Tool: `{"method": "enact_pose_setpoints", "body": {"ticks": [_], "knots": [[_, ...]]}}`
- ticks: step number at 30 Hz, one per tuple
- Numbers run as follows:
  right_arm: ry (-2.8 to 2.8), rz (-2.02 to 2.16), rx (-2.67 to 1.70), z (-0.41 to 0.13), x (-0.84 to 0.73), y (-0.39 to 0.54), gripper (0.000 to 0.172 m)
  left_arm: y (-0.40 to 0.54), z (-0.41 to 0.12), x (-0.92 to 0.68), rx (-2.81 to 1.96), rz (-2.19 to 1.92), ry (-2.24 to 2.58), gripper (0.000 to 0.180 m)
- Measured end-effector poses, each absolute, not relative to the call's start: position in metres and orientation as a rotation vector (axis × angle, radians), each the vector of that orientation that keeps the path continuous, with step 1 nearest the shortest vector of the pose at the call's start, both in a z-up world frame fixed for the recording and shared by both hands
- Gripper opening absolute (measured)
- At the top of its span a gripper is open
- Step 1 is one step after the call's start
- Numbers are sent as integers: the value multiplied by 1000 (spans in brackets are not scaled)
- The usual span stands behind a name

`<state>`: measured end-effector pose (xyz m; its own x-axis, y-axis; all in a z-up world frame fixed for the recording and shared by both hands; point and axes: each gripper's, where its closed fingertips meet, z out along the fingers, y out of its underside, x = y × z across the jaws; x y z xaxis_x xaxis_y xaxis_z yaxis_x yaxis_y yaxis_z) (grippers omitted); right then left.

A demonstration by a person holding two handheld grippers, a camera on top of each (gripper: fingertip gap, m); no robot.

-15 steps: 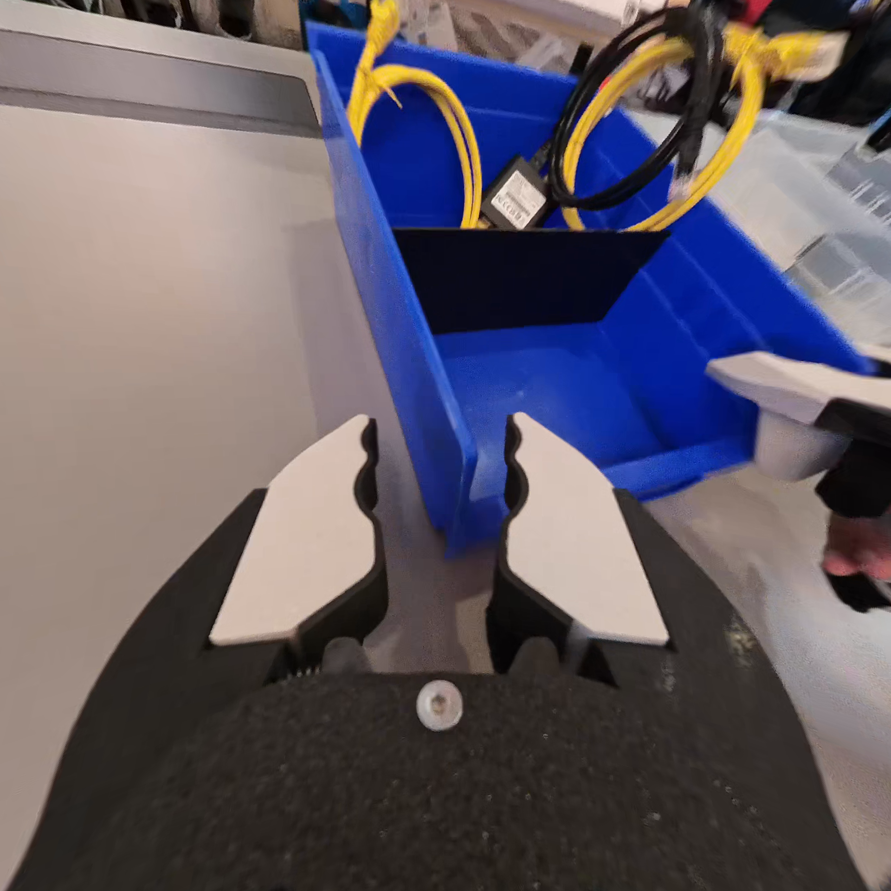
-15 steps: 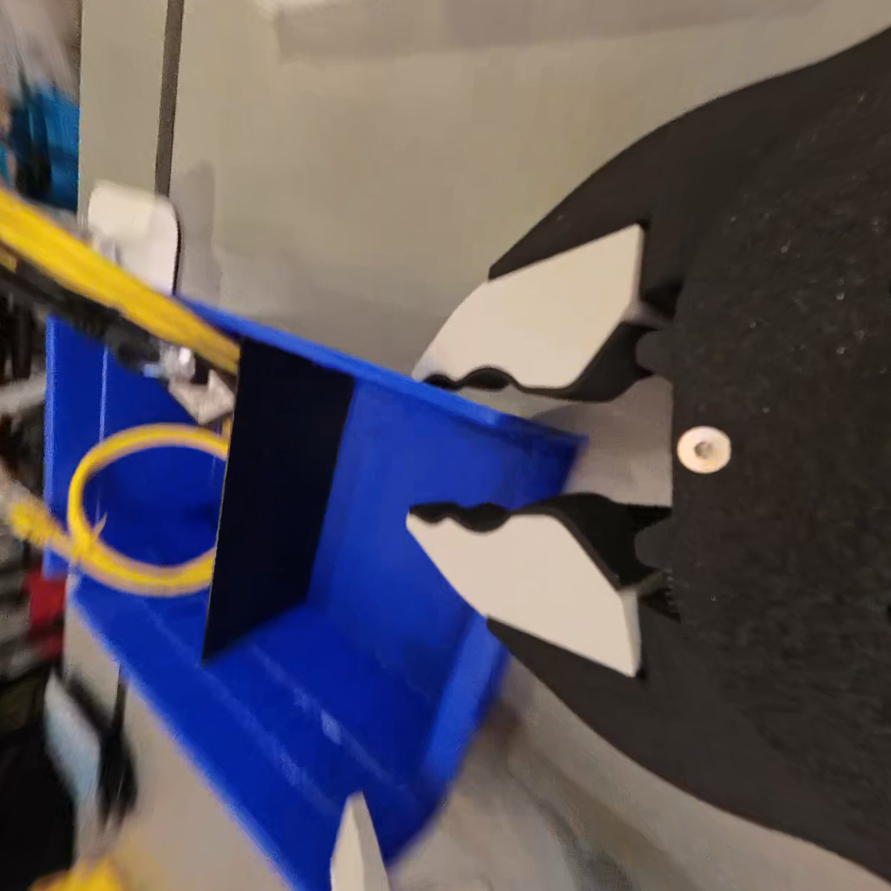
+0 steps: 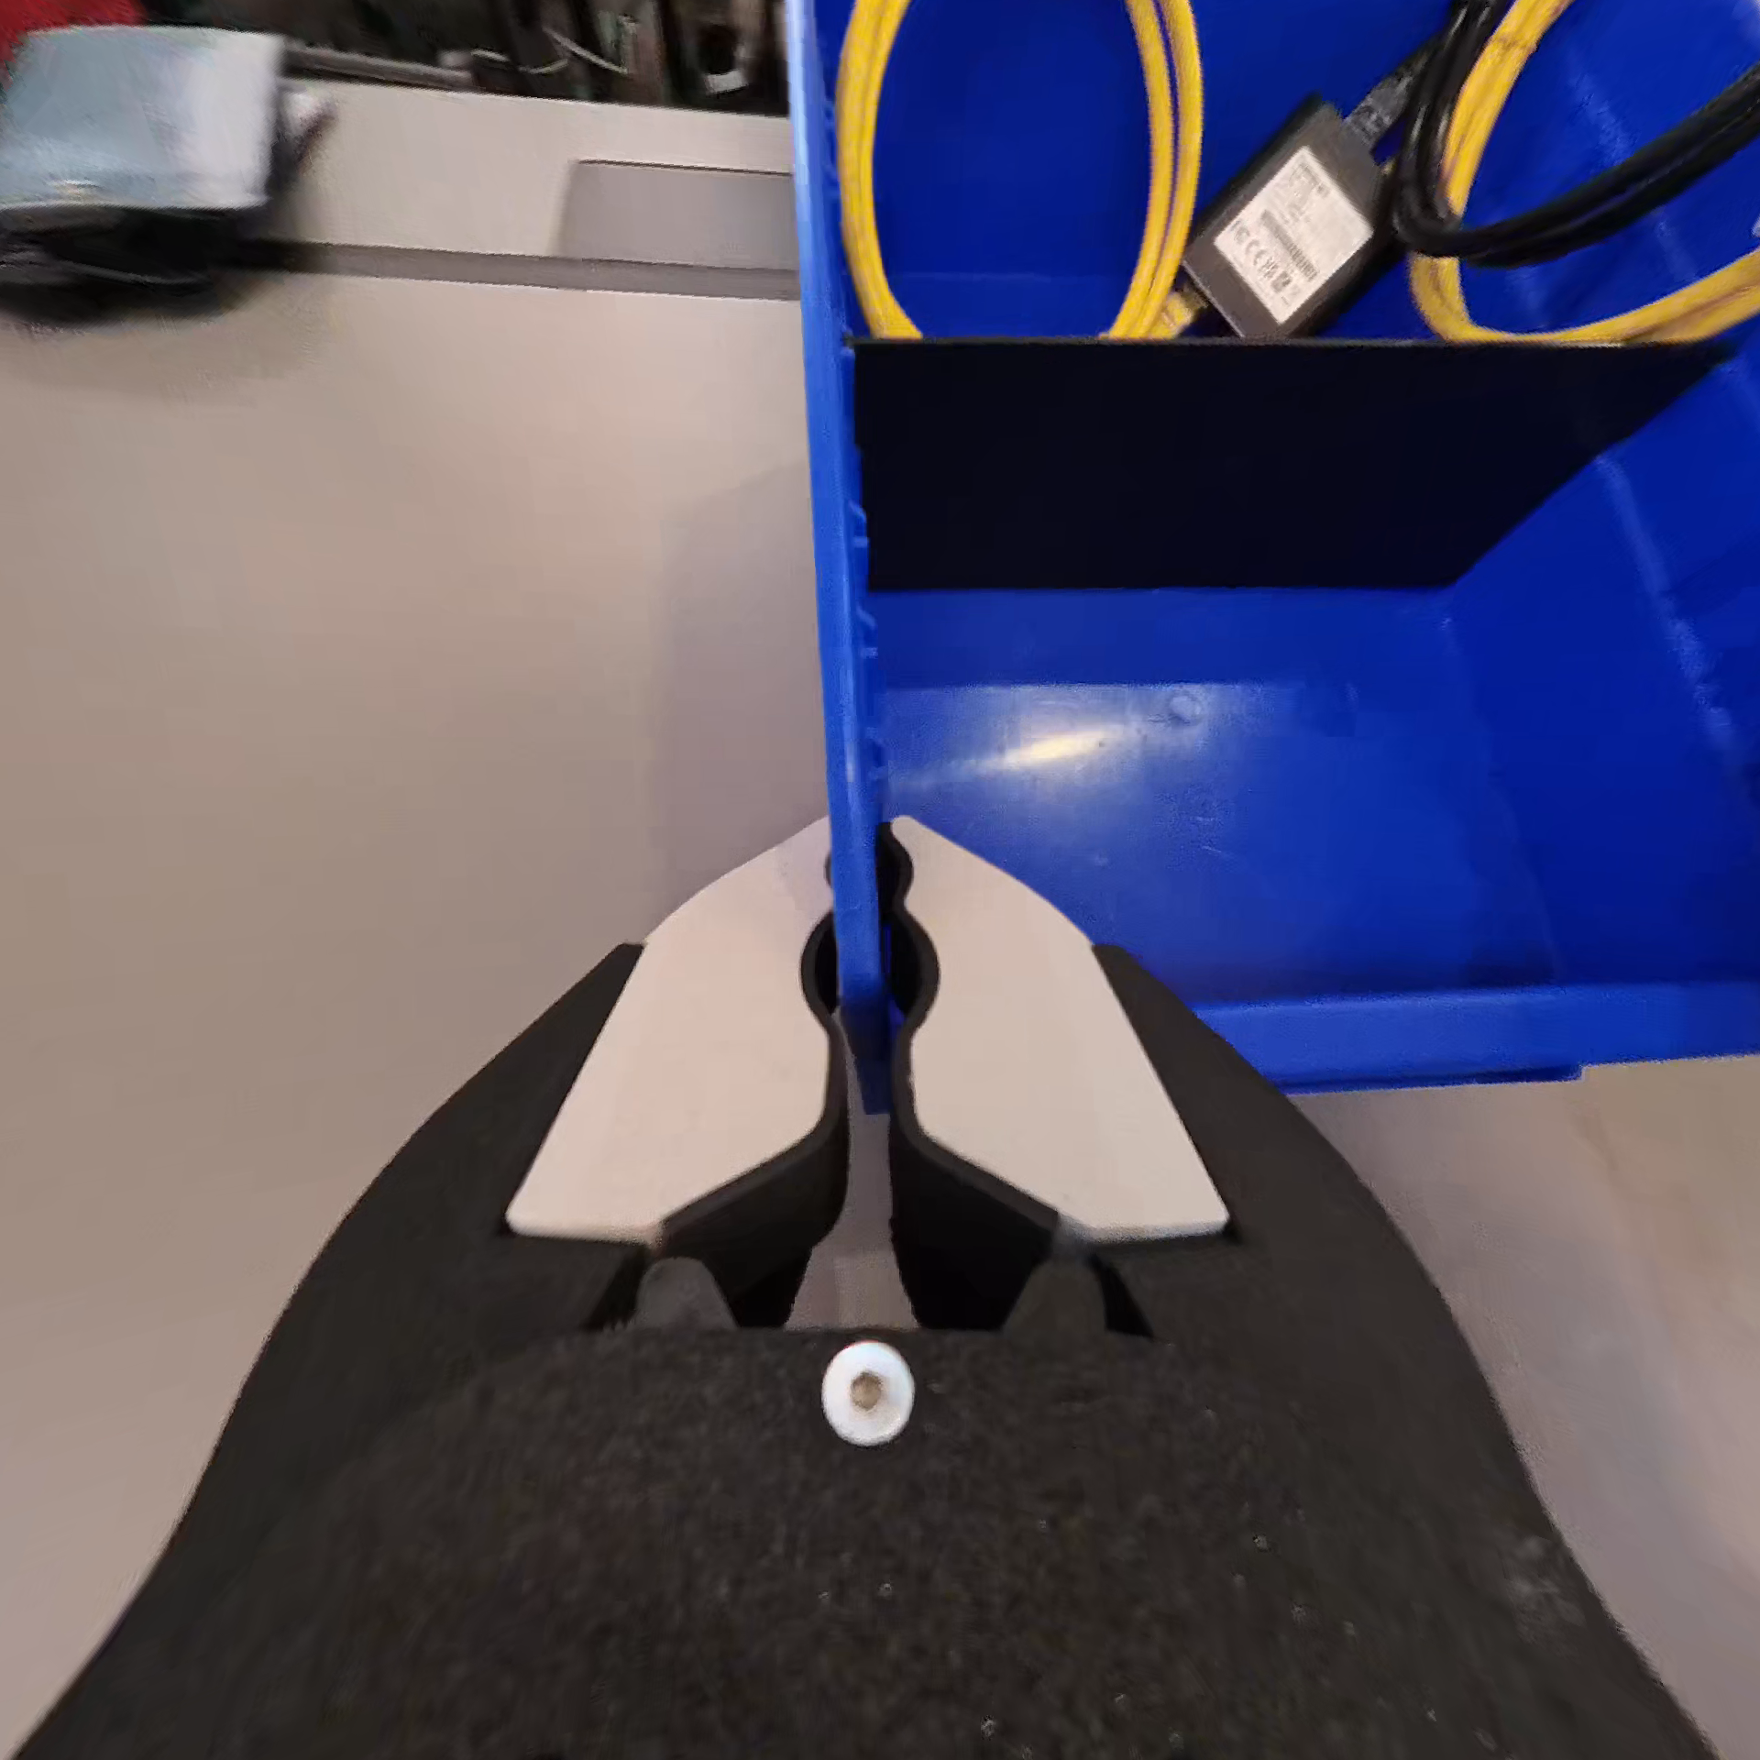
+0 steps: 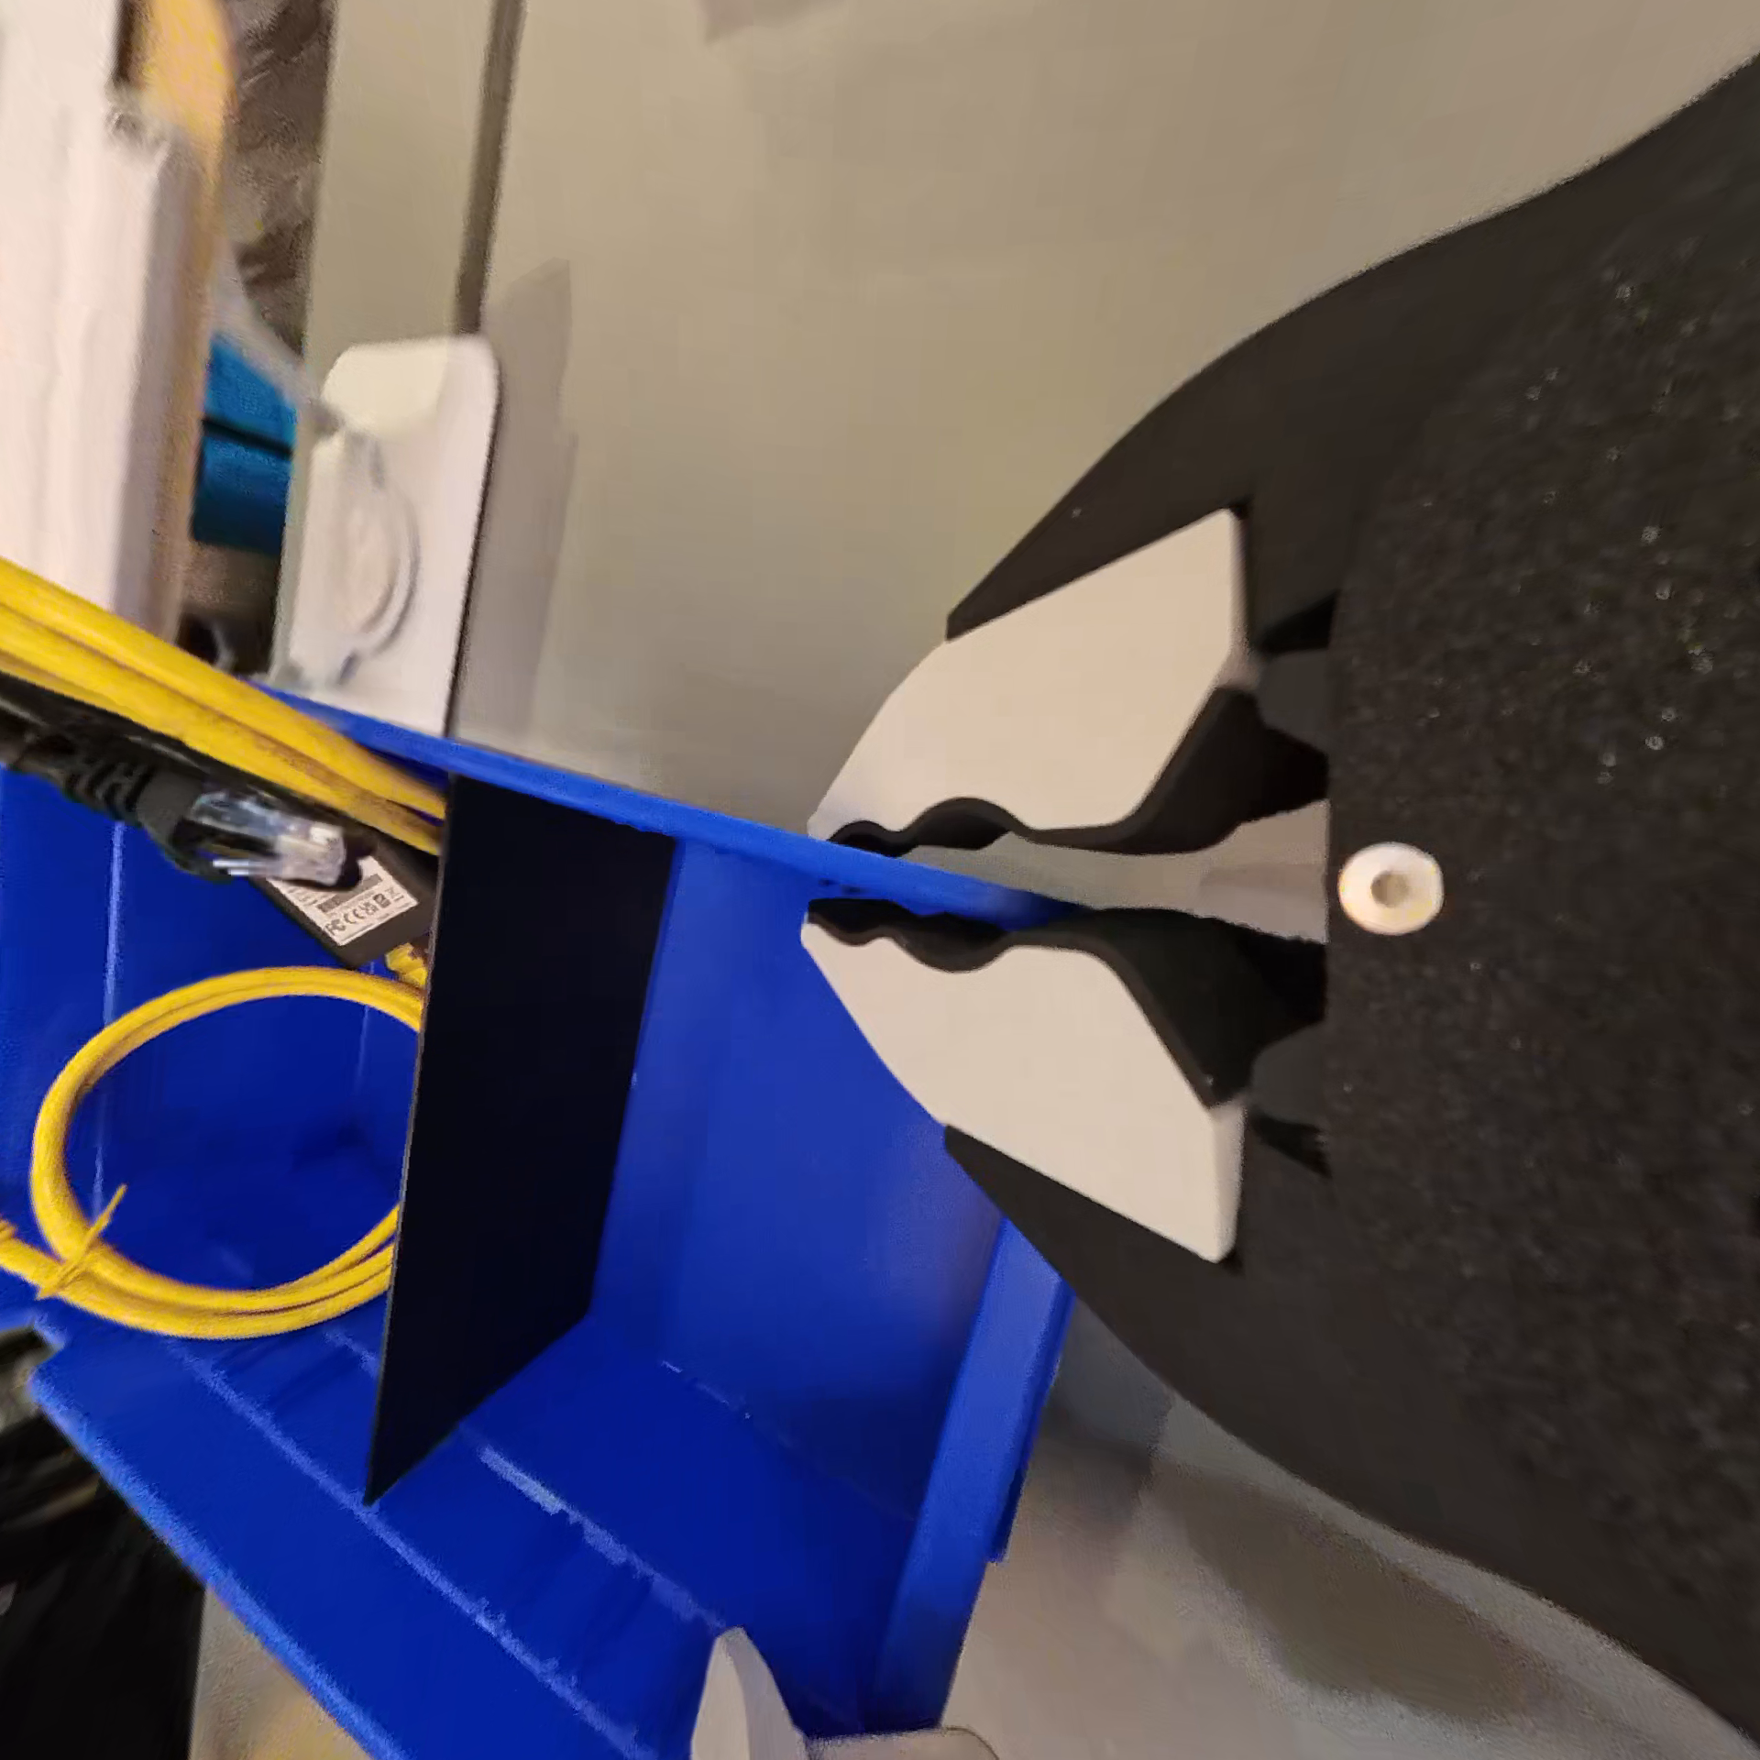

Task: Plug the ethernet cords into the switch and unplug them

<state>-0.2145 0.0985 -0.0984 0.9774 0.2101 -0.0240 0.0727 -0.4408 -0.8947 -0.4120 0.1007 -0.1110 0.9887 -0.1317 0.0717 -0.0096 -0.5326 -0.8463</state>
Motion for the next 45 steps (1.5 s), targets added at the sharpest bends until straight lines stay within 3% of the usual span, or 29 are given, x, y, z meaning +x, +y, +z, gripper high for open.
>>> {"method": "enact_pose_setpoints", "body": {"ticks": [8, 16, 20, 22, 30, 33, 37, 45], "knots": [[-281, 263, -2053, -105, -336, 125, 8, 108, -114, -528, -2203, -10, 82, 2], [-312, 413, -2048, -127, -362, 119, 22, 114, -138, -543, -2189, -261, 21, 6], [-529, 521, -1927, -112, -353, 99, 26, 102, -125, -546, -2125, -338, -49, 30], [-635, 573, -1832, -96, -330, 83, 38, 92, -100, -554, -2012, -353, -104, 32], [-570, 418, -1709, -30, -88, 60, 36, 49, -31, -500, -1712, -357, 129, 38], [-464, 223, -1762, -32, 13, 50, 39, 35, -45, -450, -1724, -549, 143, 41], [-319, 25, -1836, -67, 107, 31, 39, 31, -79, -419, -1781, -492, 141, 49], [-143, 315, -1815, -103, 113, 7, 45, 33, -101, -387, -1840, -322, 321, 56]]}}
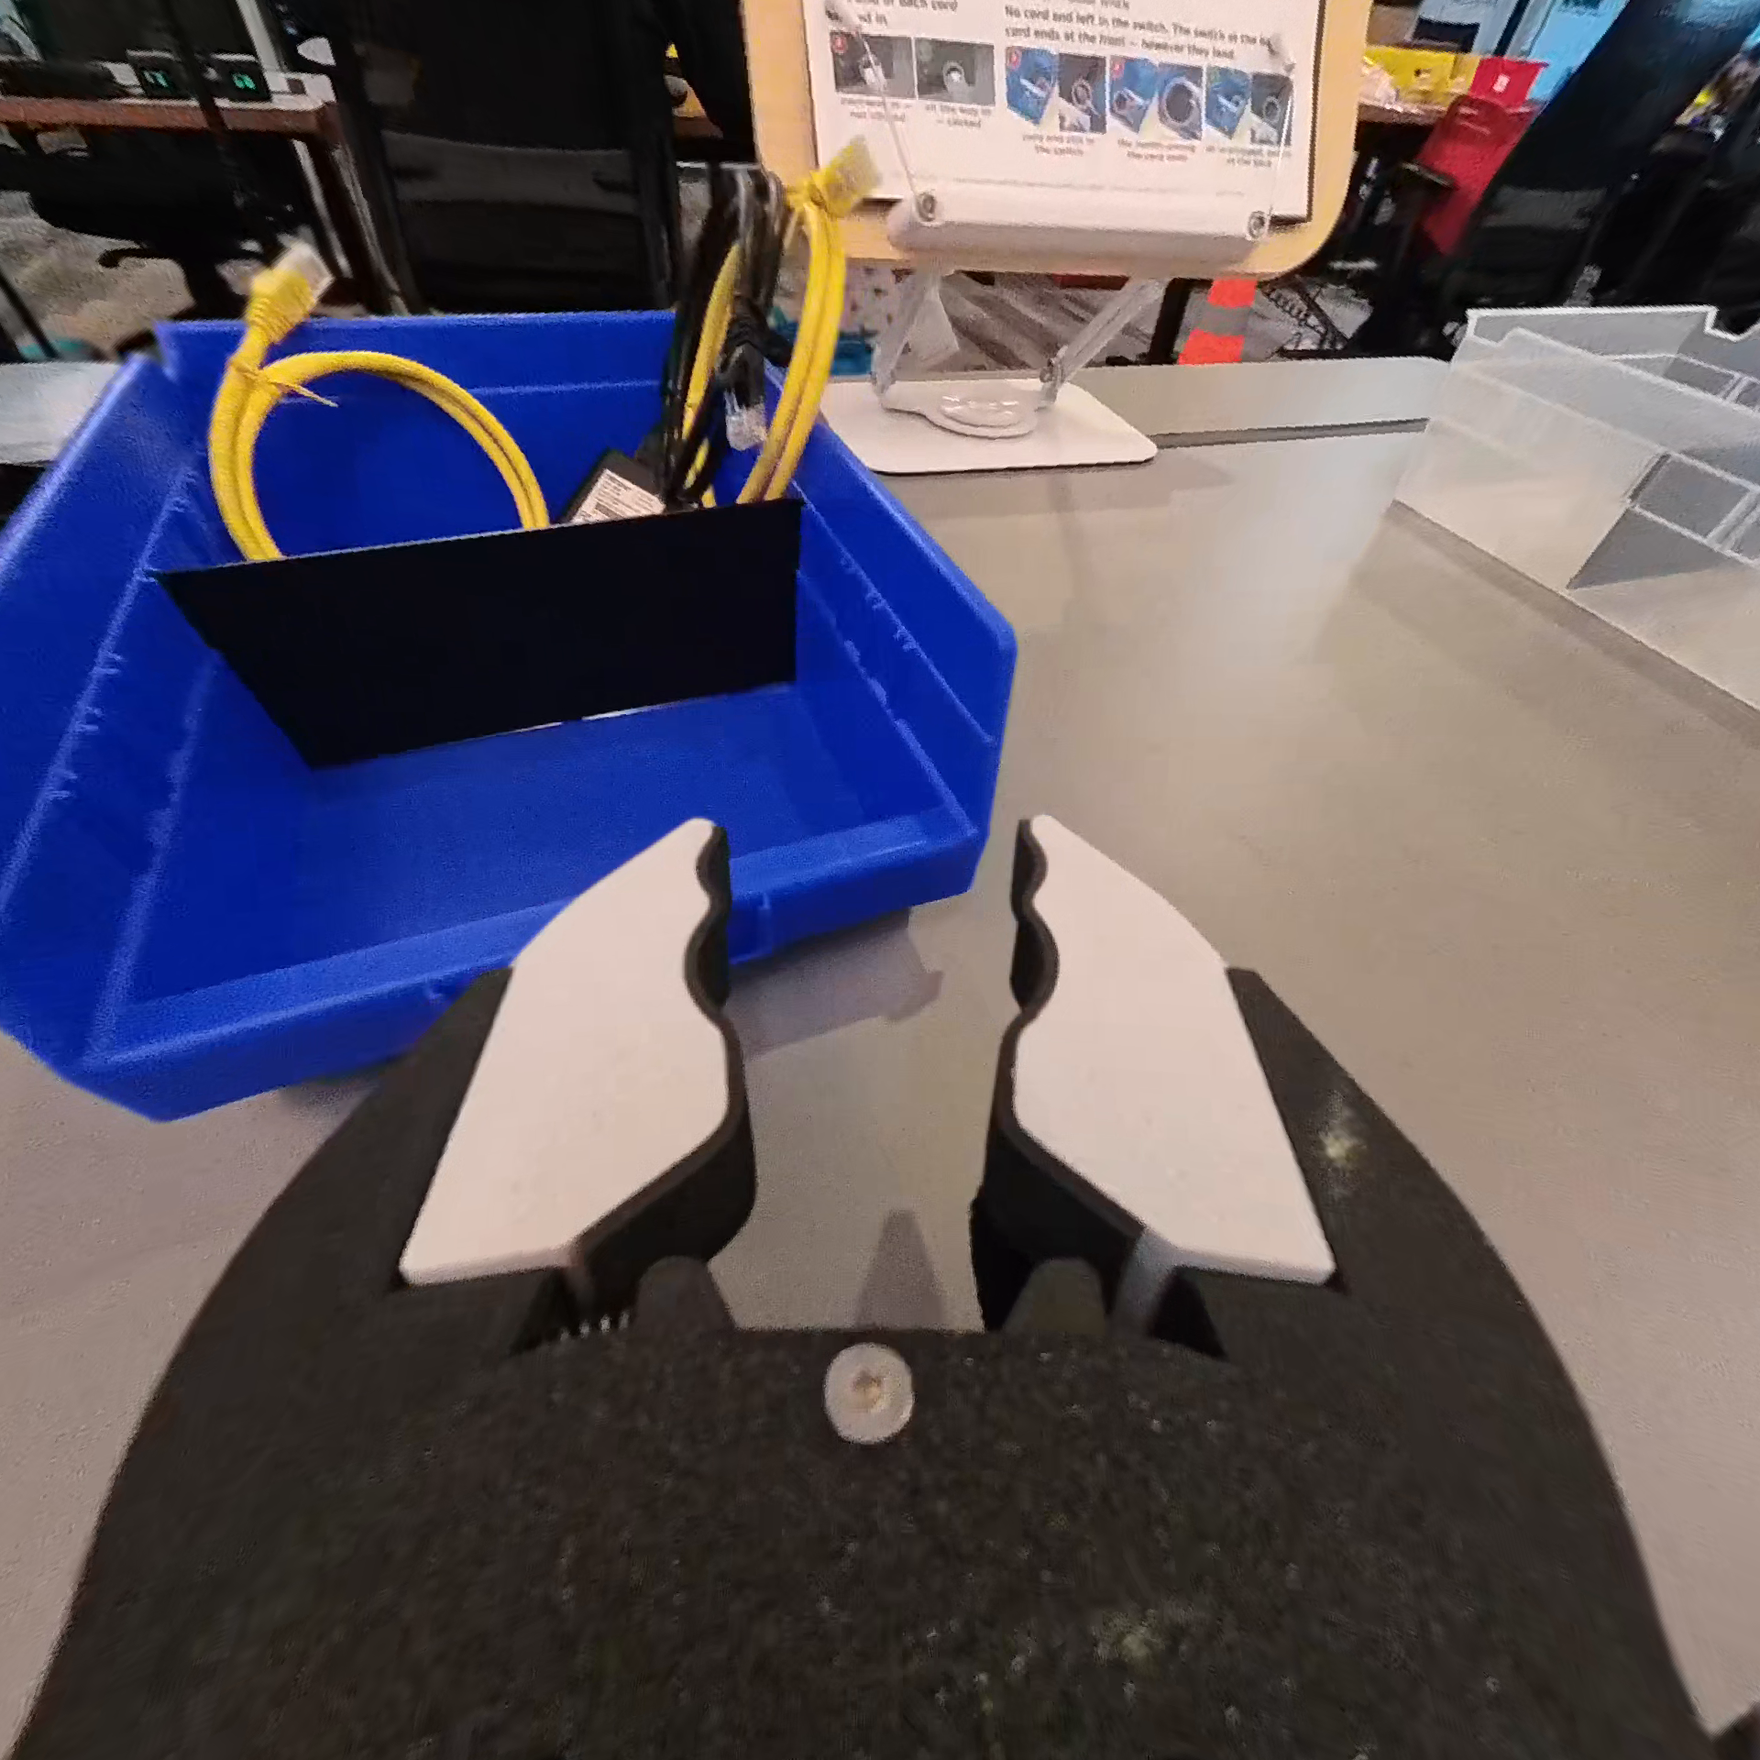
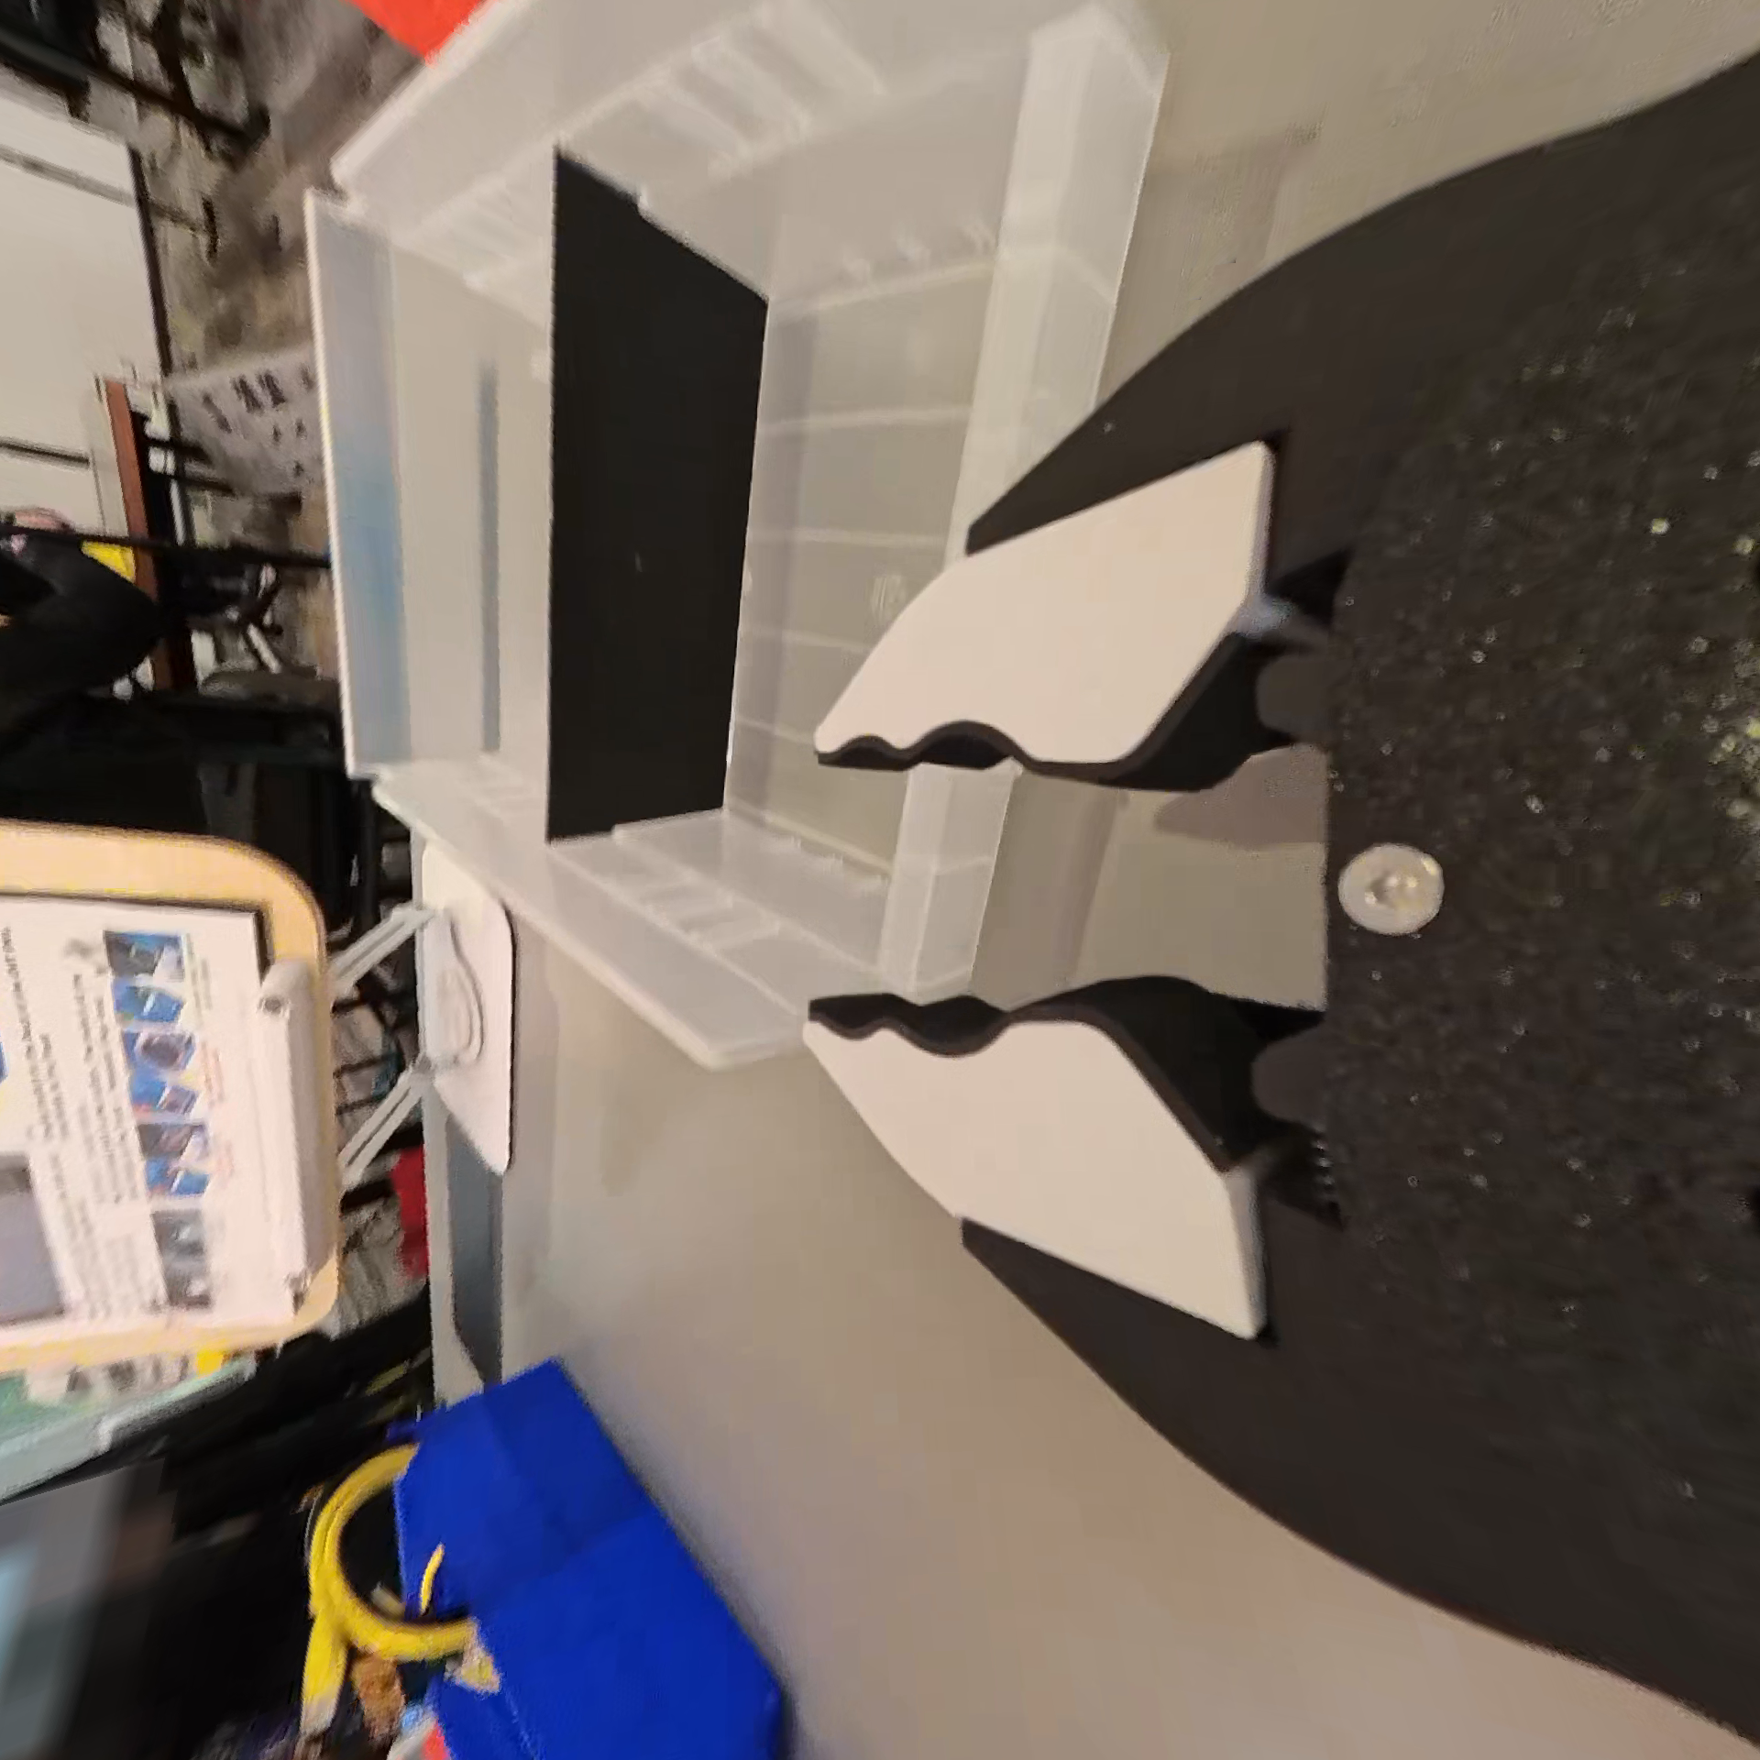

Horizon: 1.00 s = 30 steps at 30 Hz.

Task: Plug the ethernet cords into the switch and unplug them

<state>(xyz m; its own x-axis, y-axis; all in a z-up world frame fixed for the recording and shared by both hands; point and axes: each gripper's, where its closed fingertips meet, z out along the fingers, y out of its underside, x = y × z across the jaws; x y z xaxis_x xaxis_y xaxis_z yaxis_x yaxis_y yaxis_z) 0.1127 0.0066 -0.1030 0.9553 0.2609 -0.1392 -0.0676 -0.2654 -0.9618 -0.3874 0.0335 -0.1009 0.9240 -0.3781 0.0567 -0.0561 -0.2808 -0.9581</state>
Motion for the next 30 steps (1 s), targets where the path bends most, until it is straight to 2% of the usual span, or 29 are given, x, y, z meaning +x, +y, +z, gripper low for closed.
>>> {"method": "enact_pose_setpoints", "body": {"ticks": [5, 11, 14, 19, 24, 30], "knots": [[-269, 308, -1743, -96, 87, 7, 41, 26, -97, -374, -1816, -354, 366, 48], [-302, 329, -1742, -96, 74, 11, 41, 27, -105, -373, -1849, -435, 373, 57], [-306, 363, -1737, -95, 67, 12, 41, 37, -79, -366, -1794, -598, 378, 55], [-413, 299, -1714, -93, 52, 10, 41, 107, -47, -370, -1877, -560, 574, 64], [-432, 326, -1702, -90, 42, 6, 41, 193, -37, -362, -1958, -624, 606, 70], [-428, 333, -1693, -88, 44, 2, 41, 235, -62, -327, -2122, -813, 730, 92]]}}
